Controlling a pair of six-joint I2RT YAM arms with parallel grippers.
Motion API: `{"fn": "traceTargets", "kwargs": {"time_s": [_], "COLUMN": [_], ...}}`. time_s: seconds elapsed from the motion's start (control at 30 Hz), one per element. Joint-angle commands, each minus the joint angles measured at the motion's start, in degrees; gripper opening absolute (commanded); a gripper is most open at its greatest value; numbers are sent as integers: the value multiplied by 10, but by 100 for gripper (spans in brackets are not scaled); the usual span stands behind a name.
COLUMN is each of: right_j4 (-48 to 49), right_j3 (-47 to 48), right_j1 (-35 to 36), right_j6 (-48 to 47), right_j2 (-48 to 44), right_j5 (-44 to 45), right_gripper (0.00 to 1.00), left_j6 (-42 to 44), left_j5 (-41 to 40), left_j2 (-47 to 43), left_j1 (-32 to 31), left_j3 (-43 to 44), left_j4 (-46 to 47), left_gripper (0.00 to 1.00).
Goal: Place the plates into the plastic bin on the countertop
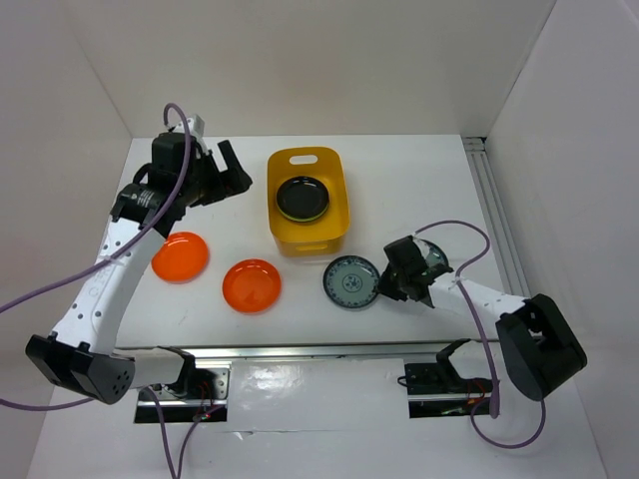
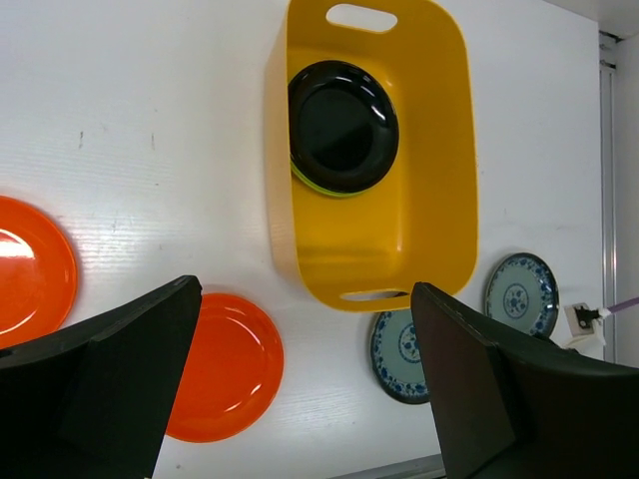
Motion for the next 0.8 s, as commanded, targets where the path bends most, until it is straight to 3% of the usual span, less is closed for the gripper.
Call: {"fn": "traceTargets", "kwargs": {"time_s": [0.0,0.1,0.27,0.47,0.63,0.73,0.77], "right_j4": [-103,-173,-397,-506,-460,-355,-312], "right_j3": [-2,41,194,329,412,451,451], "right_j1": [23,42,100,125,130,130,124], "right_j6": [28,73,198,245,177,55,-29], "right_j2": [6,-39,-123,-130,-86,-29,-1], "right_j5": [78,119,264,372,437,438,414], "right_gripper": [0,0,0,0,0,0,0], "left_j6": [11,-6,-38,-92,-146,-146,-146], "left_j5": [-25,-58,-120,-213,-295,-275,-239], "left_j2": [-18,-30,-35,-28,-22,-10,2], "left_j1": [2,2,9,29,67,101,129], "left_j3": [-9,-15,-21,0,0,-20,-27], "left_j4": [13,-2,-28,-77,-120,-120,-120], "left_gripper": [100,100,100,100,100,100,100]}}
